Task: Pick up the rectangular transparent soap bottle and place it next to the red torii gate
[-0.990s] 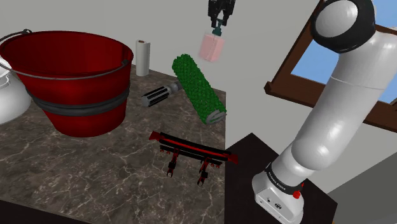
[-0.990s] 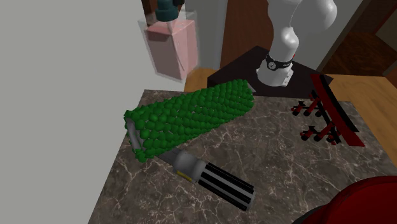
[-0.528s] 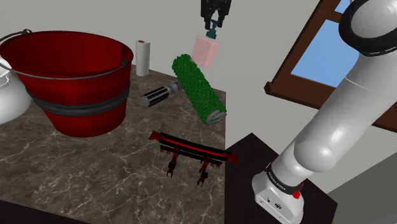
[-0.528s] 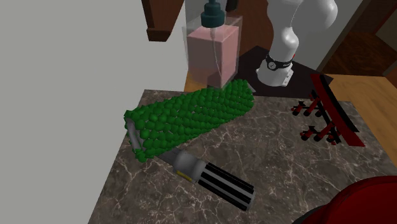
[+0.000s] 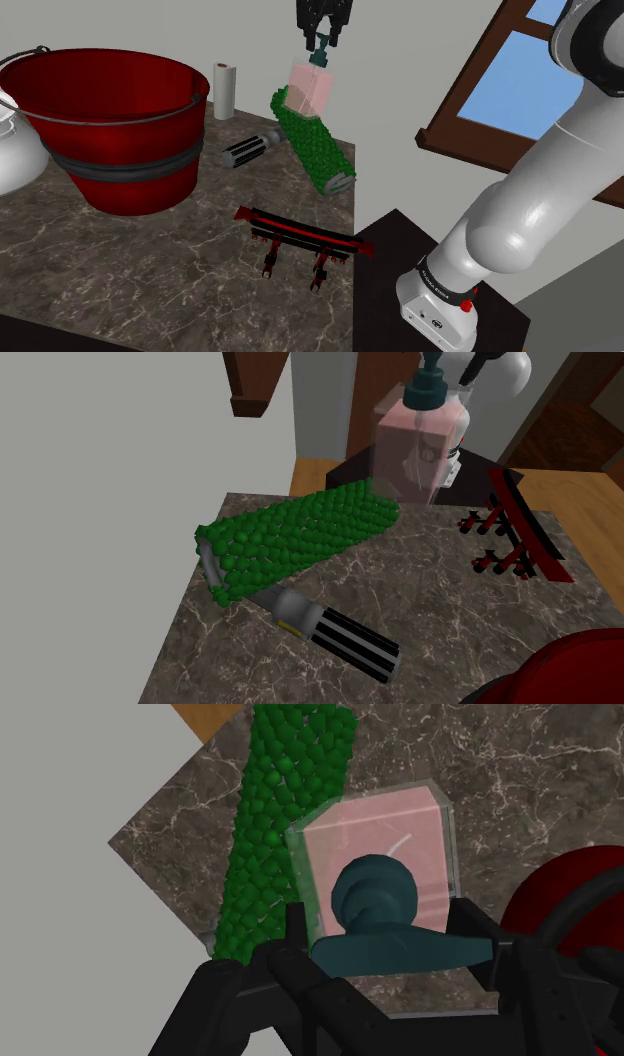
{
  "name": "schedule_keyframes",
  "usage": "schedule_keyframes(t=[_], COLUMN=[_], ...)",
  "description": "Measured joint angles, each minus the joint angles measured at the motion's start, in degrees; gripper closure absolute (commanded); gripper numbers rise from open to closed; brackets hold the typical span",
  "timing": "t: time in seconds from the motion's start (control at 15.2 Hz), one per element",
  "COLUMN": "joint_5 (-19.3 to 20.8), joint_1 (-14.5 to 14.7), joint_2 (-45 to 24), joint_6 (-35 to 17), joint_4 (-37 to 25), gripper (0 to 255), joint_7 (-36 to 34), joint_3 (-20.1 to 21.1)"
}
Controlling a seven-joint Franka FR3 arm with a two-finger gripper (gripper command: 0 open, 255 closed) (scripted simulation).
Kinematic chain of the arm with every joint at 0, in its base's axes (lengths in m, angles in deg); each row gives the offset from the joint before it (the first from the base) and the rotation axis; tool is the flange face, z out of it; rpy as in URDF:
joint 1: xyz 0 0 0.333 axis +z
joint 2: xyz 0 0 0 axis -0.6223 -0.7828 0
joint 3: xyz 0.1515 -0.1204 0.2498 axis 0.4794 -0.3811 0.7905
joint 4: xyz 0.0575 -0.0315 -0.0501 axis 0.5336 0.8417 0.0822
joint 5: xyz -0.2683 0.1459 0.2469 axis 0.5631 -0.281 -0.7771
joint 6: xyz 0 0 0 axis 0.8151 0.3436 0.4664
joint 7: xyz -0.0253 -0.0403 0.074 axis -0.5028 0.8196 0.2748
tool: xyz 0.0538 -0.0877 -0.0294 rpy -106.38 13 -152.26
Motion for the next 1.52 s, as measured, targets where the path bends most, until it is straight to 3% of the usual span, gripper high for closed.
schedule_keyframes(t=[0.33,1.52], joint_5=[-0.9,-1.7], joint_1=[2.8,2.9], joint_2=[1.3,4.4], joint_6=[0.4,-13.6], joint_4=[1.8,18.9], gripper=[255,255], joint_7=[-5.9,-7.8], joint_3=[3.0,2.9])
